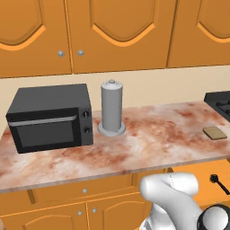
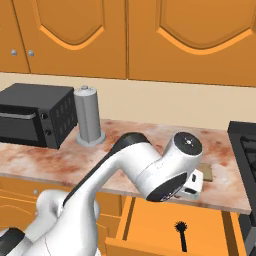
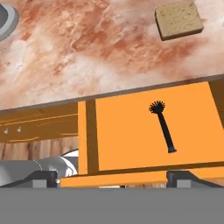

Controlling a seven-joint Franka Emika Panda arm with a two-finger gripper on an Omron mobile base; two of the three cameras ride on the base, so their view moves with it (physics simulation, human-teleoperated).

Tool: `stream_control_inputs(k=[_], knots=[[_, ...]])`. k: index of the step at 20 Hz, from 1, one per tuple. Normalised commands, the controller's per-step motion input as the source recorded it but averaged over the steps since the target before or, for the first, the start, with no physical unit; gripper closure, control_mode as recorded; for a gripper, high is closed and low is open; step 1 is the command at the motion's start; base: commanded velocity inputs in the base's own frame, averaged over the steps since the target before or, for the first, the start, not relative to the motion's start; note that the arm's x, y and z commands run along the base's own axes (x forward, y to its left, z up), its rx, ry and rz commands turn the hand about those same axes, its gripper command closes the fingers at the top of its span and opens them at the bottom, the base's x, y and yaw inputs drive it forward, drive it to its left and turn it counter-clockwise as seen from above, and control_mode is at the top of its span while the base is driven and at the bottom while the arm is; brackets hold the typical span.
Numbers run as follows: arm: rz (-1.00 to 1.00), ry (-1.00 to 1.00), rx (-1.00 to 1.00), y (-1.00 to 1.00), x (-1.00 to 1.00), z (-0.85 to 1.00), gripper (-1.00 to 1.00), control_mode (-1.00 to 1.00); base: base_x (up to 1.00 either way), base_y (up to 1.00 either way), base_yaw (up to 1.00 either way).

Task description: Pick the dish brush from the drawer and place it on the counter.

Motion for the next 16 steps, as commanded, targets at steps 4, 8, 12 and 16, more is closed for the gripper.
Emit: stream_control_inputs(k=[4, 8, 12, 16], knots=[[0.0, 0.19, 0.0, -0.89, 0.0, -0.43, -1.0, -1.0, 0.0, 0.0, 0.0], [0.0, 0.15, 0.0, -0.57, 0.0, -0.54, -1.0, -1.0, 0.0, 0.0, 0.0], [0.02, 0.05, -0.05, -0.12, 0.0, -0.69, -1.0, -1.0, 0.0, 0.0, 0.0], [0.12, 0.09, -0.14, 0.0, 0.1, -0.7, -1.0, -1.0, 0.0, 0.0, 0.0]])
